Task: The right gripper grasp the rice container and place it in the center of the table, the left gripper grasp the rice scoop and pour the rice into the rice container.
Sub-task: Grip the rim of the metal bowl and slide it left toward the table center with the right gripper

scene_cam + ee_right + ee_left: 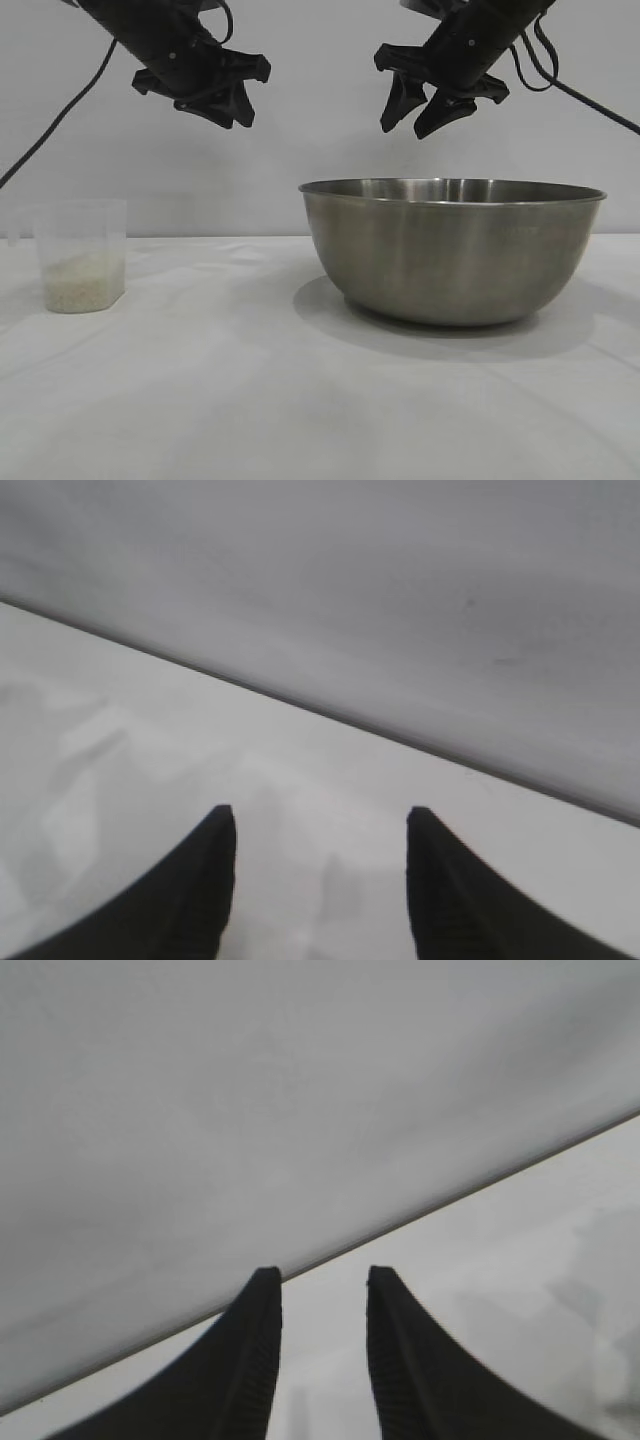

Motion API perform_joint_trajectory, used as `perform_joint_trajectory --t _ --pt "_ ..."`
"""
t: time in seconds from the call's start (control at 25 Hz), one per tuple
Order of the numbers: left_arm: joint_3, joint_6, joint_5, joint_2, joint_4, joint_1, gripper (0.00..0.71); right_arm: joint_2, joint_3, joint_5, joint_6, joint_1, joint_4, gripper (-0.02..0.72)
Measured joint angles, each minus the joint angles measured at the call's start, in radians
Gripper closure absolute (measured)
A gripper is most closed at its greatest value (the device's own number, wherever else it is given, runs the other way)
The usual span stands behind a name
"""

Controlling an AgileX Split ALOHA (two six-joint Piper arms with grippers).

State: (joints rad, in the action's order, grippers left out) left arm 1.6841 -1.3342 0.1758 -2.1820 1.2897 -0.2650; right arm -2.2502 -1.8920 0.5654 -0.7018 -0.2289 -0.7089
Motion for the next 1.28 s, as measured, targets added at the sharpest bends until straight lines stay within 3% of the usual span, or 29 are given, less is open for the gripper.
perform_joint_trajectory --t 0.48,0.64,0.8,1.0,1.2,1.28 --pt "0.0 0.0 -0.004 0.0 0.0 0.0 0.518 0.0 0.0 0.006 0.0 0.0 0.0 0.333" --pt "0.0 0.0 -0.004 0.0 0.0 0.0 0.518 0.026 0.0 0.074 0.008 0.017 0.006 0.333" --pt "0.0 0.0 -0.002 0.0 0.0 0.0 0.518 0.101 0.0 0.184 0.057 0.068 0.037 0.333" --pt "0.0 0.0 -0.002 0.0 0.0 0.0 0.518 0.205 -0.002 0.395 0.123 0.136 0.086 0.333" --pt "0.0 0.0 0.0 0.002 0.0 0.0 0.518 0.253 -0.002 0.611 0.198 0.156 0.163 0.333" --pt "0.0 0.0 0.0 0.008 0.0 0.0 0.518 0.257 -0.002 0.655 0.249 0.157 0.2 0.333"
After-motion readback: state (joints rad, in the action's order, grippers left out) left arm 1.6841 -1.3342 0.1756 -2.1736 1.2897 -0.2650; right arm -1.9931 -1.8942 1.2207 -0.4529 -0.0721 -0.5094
